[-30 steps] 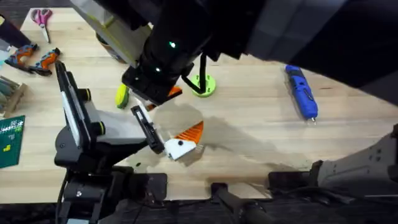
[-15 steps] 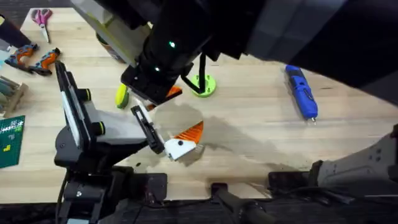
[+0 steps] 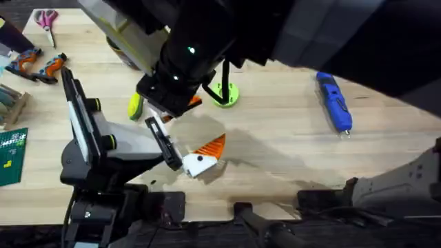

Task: Pick up the gripper from the table and insert it into the empty holder that is missing its gripper. Then pick up a screw, insert it into the mounting hole, and use the screwdriver to tighten it. Finally, clean up the table by picking up the vegetable and placing it into the bucket.

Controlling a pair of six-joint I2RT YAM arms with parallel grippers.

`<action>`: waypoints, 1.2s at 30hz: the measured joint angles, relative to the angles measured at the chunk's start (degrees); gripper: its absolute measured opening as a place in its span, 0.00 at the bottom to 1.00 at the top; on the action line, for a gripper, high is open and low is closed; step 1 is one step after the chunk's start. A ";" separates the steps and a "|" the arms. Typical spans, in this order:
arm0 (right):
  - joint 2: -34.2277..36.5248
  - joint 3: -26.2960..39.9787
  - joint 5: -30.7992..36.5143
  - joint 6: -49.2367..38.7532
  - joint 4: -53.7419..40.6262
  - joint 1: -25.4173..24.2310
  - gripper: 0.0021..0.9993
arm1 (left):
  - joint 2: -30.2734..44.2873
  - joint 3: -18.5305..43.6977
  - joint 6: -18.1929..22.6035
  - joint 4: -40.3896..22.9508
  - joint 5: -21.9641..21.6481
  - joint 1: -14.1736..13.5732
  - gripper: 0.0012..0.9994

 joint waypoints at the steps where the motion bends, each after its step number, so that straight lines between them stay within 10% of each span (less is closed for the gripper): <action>1: 0.00 0.00 0.00 0.00 0.00 0.00 0.00 | 0.00 0.00 0.02 -0.01 0.00 0.00 0.99; 19: 1.70 0.02 -0.05 0.10 -0.68 0.00 0.03 | 0.00 0.00 -0.17 -0.01 0.00 0.00 0.99; 31: 1.68 0.26 2.15 0.46 -0.90 -0.88 0.76 | 0.00 0.00 -0.24 -0.01 -0.15 0.02 0.99; 36: 1.68 0.43 2.57 0.38 -1.34 -1.07 0.84 | 0.00 0.00 -0.67 -0.01 -0.47 0.06 0.87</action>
